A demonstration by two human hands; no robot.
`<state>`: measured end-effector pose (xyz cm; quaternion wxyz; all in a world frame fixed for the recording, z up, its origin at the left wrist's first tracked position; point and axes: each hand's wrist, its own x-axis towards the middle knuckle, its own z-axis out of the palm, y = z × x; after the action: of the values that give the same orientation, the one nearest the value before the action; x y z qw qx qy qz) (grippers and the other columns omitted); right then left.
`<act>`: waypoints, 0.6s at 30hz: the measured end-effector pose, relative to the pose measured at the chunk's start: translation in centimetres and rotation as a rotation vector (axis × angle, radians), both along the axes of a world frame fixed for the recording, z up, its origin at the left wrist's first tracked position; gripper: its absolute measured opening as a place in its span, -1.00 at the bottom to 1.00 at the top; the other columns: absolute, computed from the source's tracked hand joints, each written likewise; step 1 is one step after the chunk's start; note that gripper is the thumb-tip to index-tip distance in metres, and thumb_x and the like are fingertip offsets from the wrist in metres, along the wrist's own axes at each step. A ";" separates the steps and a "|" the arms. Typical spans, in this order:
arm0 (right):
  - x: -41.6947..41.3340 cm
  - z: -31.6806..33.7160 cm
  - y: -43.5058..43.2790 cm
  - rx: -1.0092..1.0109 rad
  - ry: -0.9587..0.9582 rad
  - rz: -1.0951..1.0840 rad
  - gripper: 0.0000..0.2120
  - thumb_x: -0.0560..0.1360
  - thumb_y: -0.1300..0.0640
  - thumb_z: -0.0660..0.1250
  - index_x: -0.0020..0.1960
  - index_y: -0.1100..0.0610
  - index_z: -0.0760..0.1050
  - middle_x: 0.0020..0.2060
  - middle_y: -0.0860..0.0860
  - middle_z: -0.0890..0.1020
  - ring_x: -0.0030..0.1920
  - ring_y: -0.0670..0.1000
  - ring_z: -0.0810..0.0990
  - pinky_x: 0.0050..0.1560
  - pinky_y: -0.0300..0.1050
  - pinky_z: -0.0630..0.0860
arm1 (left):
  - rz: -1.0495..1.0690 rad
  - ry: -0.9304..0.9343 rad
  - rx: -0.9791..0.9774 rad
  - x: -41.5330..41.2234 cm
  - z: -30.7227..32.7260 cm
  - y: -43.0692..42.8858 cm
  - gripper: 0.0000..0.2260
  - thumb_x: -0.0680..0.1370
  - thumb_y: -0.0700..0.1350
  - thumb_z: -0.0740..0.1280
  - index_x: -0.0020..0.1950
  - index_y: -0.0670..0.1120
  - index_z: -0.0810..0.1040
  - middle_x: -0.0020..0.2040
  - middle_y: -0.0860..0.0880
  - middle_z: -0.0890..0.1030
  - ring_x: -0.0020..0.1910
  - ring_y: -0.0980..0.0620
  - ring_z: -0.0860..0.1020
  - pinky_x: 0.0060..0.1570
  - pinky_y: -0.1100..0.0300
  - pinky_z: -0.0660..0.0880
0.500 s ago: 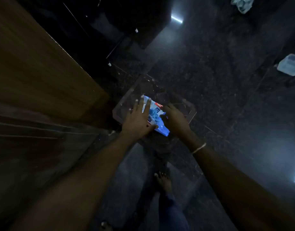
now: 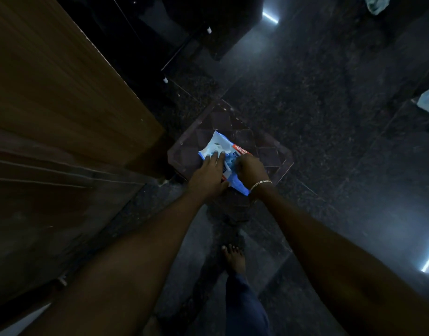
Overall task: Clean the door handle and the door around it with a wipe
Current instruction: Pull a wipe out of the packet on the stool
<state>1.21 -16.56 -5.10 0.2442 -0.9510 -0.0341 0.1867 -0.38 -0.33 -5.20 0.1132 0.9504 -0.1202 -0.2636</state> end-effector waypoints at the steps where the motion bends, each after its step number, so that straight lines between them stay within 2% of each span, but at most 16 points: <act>1: 0.0 0.1 -0.2 0.038 0.033 0.028 -0.79 0.51 0.26 0.35 0.12 0.25 0.62 0.13 0.21 0.60 0.13 0.19 0.58 0.13 -0.05 0.50 | 0.016 0.005 -0.004 0.1 0.1 -0.1 -0.16 0.54 0.17 0.32 0.63 -0.08 -0.09 0.62 -0.12 0.05 0.61 -0.13 0.06 0.37 -0.15 0.42; 3: -0.1 0.0 -0.3 0.076 0.054 0.100 -0.73 0.48 0.24 0.42 0.16 0.26 0.59 0.19 0.22 0.57 0.17 0.19 0.55 0.16 -0.07 0.47 | 0.039 0.015 -0.012 0.2 0.0 -0.4 -0.20 0.56 0.15 0.30 0.63 -0.09 -0.06 0.62 -0.10 0.07 0.61 -0.12 0.07 0.39 -0.15 0.40; 6: -0.2 -0.3 0.2 0.051 0.027 0.099 -0.84 0.50 0.29 0.34 0.04 0.30 0.61 0.07 0.25 0.61 0.07 0.23 0.59 0.04 -0.06 0.46 | 0.078 0.006 -0.043 0.2 -0.3 -0.7 -0.29 0.59 0.09 0.25 0.62 -0.10 0.00 0.62 -0.11 0.10 0.61 -0.11 0.08 0.42 -0.14 0.37; 8: -0.4 -0.4 0.4 0.053 0.017 0.063 -0.84 0.50 0.31 0.30 -0.02 0.31 0.64 0.00 0.27 0.62 0.02 0.24 0.60 0.00 -0.03 0.45 | 0.071 -0.006 -0.044 0.1 -0.3 -0.6 -0.30 0.59 0.06 0.24 0.63 -0.12 0.00 0.62 -0.11 0.10 0.61 -0.10 0.07 0.43 -0.12 0.35; 13: -1.1 1.0 -0.5 0.108 0.006 -0.055 -0.86 0.51 0.20 0.38 -0.02 0.25 0.66 0.04 0.21 0.60 0.03 0.17 0.59 0.01 -0.06 0.50 | 0.004 0.027 0.017 0.2 0.9 0.1 -0.21 0.57 0.16 0.27 0.63 -0.09 -0.06 0.64 -0.10 0.04 0.62 -0.12 0.02 0.46 -0.13 0.30; 18: -1.4 3.7 -1.8 0.150 -0.032 -0.174 -0.87 0.48 0.24 0.41 -0.09 0.30 0.67 -0.07 0.26 0.64 -0.04 0.21 0.61 -0.07 -0.07 0.44 | -0.019 0.043 0.030 0.5 3.6 0.3 -0.09 0.51 0.20 0.35 0.63 -0.10 -0.12 0.64 -0.10 -0.01 0.62 -0.18 -0.03 0.45 -0.19 0.29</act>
<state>-0.18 -18.40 -1.43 0.3294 -0.9322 0.0310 0.1466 0.08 -0.02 -1.56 0.0988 0.9449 -0.1228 -0.2868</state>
